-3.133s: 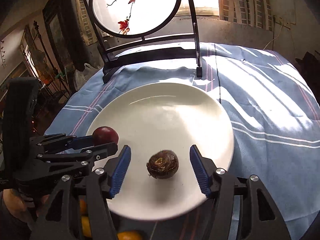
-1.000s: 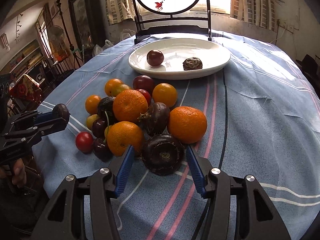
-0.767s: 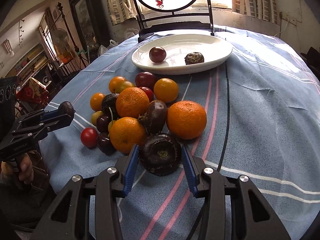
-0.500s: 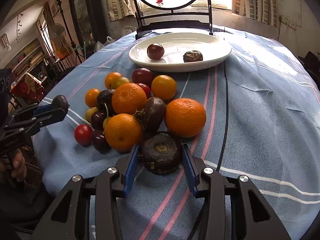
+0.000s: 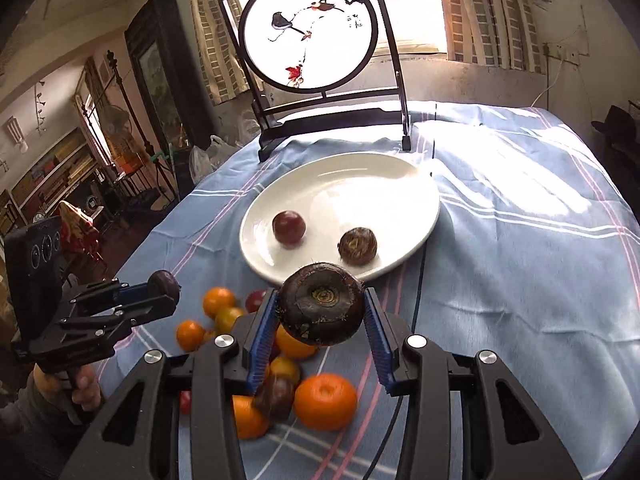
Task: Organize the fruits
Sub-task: 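Carry both fruits onto the white plate and open both tools, then grasp a red tomato with the left tool while the right tool grasps a mandarin orange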
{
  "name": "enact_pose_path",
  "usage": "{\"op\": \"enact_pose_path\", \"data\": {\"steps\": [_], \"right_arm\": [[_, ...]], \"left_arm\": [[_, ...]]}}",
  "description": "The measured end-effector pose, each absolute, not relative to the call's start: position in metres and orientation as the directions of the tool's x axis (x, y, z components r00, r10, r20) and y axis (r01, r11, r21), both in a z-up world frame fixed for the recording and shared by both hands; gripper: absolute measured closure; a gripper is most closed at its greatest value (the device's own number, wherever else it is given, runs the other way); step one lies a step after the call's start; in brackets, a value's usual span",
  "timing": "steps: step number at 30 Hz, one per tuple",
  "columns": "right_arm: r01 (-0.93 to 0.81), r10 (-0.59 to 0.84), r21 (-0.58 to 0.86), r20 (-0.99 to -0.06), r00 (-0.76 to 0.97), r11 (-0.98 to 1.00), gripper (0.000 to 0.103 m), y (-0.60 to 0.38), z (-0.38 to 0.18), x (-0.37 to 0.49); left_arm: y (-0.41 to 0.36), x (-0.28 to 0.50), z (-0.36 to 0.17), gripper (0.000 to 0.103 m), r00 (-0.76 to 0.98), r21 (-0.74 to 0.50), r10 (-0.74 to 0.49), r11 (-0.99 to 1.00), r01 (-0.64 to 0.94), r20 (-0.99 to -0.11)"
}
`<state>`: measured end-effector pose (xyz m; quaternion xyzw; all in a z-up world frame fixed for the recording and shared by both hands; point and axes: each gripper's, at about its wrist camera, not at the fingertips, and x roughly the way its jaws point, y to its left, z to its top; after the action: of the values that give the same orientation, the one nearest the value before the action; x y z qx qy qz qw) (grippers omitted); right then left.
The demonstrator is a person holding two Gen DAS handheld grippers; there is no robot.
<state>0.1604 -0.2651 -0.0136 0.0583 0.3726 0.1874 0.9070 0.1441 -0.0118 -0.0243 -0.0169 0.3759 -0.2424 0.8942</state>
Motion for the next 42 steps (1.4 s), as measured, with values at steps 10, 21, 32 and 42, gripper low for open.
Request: {"op": "enact_pose_path", "data": {"steps": [10, 21, 32, 42], "right_arm": [[-0.193, 0.280, 0.202, -0.712, 0.644, 0.960, 0.055, -0.237, -0.043, 0.274], [-0.238, 0.287, 0.164, -0.634, 0.718, 0.957, 0.044, -0.252, -0.024, 0.187], [-0.227, 0.312, 0.215, -0.627, 0.714, 0.950, 0.044, -0.278, -0.049, 0.074], [-0.225, 0.287, 0.178, -0.641, 0.712, 0.958, 0.044, -0.277, -0.054, 0.041]], "left_arm": [[-0.024, 0.293, -0.043, 0.060, 0.533, -0.268, -0.376, 0.924, 0.271, -0.758], [-0.014, 0.209, -0.011, 0.033, 0.585, -0.224, -0.407, 0.905, 0.361, -0.701], [-0.027, 0.050, -0.062, 0.033, 0.569, -0.033, -0.361, 0.863, 0.505, -0.739], [-0.040, 0.054, -0.091, 0.066, 0.577, -0.021, -0.332, 0.878, 0.478, -0.746]]}}
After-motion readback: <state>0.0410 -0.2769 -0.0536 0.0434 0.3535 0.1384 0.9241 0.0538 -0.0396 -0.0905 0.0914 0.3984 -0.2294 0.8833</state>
